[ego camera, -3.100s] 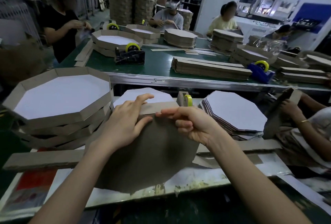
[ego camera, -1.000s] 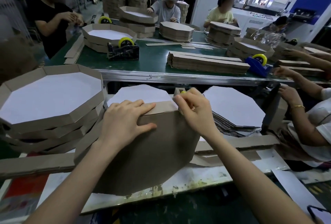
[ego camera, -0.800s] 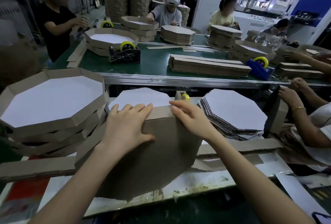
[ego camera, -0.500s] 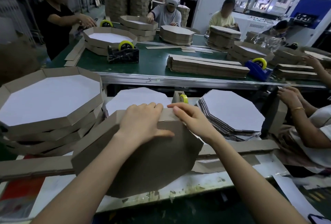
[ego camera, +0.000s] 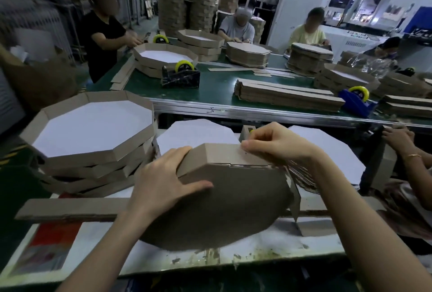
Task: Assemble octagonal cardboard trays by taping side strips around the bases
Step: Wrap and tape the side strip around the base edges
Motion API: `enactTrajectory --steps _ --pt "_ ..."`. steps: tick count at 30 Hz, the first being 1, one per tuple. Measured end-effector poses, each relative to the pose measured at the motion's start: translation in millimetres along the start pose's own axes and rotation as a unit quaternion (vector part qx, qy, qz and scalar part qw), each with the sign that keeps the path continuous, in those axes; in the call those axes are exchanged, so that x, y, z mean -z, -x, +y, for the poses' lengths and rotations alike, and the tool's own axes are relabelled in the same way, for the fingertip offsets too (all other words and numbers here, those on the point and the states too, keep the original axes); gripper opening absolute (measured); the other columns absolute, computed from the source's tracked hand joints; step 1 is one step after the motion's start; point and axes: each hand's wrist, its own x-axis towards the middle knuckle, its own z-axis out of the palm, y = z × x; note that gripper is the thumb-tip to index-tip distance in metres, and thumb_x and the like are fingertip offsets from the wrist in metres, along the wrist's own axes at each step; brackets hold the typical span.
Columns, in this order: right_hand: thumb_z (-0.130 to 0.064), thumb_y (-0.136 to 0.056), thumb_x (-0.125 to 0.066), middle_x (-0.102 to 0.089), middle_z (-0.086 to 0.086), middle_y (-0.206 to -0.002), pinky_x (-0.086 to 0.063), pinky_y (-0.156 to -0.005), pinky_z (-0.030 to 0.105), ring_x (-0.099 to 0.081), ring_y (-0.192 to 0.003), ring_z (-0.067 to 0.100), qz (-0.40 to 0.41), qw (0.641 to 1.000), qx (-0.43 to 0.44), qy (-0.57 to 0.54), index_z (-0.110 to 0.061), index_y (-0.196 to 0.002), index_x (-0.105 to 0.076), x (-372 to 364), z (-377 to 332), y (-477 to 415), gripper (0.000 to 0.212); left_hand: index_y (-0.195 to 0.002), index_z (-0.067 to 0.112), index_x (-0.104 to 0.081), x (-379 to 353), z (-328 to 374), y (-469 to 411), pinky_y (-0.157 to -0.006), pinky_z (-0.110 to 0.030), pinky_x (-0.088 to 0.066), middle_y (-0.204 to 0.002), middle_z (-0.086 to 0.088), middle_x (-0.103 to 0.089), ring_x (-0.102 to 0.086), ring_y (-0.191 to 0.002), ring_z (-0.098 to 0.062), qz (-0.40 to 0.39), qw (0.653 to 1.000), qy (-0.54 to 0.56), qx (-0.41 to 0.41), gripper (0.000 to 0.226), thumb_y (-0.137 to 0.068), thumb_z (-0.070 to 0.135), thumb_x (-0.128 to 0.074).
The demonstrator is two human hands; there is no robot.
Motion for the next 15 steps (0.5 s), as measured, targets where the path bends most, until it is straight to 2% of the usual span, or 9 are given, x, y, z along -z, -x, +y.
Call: enactTrajectory --steps 2,4,7,9,12,15 --pt "-0.035 -0.092 -0.068 -0.069 -0.005 -0.069 -0.045 -0.059 0.023 -0.060 -0.062 0.008 -0.006 1.000 0.000 0.022 -0.025 -0.079 -0.076 -3 -5 -3 0.018 -0.132 0.025 -0.054 -6 -9 7 -0.082 -0.030 -0.046 -0.122 0.009 -0.062 -0.059 -0.103 -0.016 -0.001 0.999 0.024 0.024 0.094 -0.061 0.086 -0.055" --pt "-0.034 -0.091 -0.069 -0.072 0.008 -0.080 -0.045 -0.063 0.033 -0.059 -0.067 0.018 -0.009 0.999 -0.009 0.034 -0.018 -0.090 -0.078 -10 -7 -8 0.018 -0.131 0.029 -0.053 -6 -17 8 -0.078 -0.029 -0.045 -0.119 0.014 -0.060 -0.058 -0.101 -0.014 -0.005 0.999 0.037 0.038 0.089 -0.061 0.085 -0.055" --pt "-0.033 -0.091 -0.068 -0.074 0.002 -0.081 -0.045 -0.064 0.026 -0.059 -0.068 0.007 -0.012 0.998 -0.015 0.054 -0.017 -0.096 -0.077 -20 -4 -12 0.019 -0.126 0.037 -0.048 -3 -21 10 -0.069 -0.025 -0.042 -0.112 0.025 -0.053 -0.056 -0.096 -0.009 -0.005 0.998 0.045 0.036 0.084 -0.061 0.090 -0.050" --pt "-0.033 -0.091 -0.069 -0.075 -0.001 -0.084 -0.048 -0.068 0.027 -0.062 -0.073 0.006 -0.019 0.999 -0.018 0.045 -0.018 -0.096 -0.077 -25 -3 -14 0.018 -0.129 0.041 -0.043 -1 -15 9 -0.074 -0.025 -0.044 -0.118 0.024 -0.052 -0.050 -0.095 -0.003 0.010 0.999 0.044 0.019 0.083 -0.063 0.091 -0.047" --pt "-0.030 -0.091 -0.069 -0.072 -0.015 -0.076 -0.044 -0.062 0.012 -0.060 -0.067 -0.003 -0.028 0.999 0.003 0.042 -0.020 -0.092 -0.076 -35 -6 -16 0.012 -0.136 0.042 -0.040 1 1 3 -0.084 -0.026 -0.042 -0.128 0.020 -0.051 -0.046 -0.105 0.000 0.006 0.998 0.042 -0.040 0.078 -0.072 0.086 -0.043" --pt "-0.037 -0.093 -0.065 -0.074 -0.007 -0.078 -0.049 -0.062 0.019 -0.065 -0.069 0.006 -0.003 0.999 -0.008 0.051 -0.017 -0.091 -0.077 -37 -4 -18 0.023 -0.134 0.038 -0.051 3 5 -2 -0.087 -0.026 -0.043 -0.125 0.014 -0.055 -0.050 -0.113 -0.007 -0.023 0.997 0.048 -0.060 0.070 -0.079 0.081 -0.041"
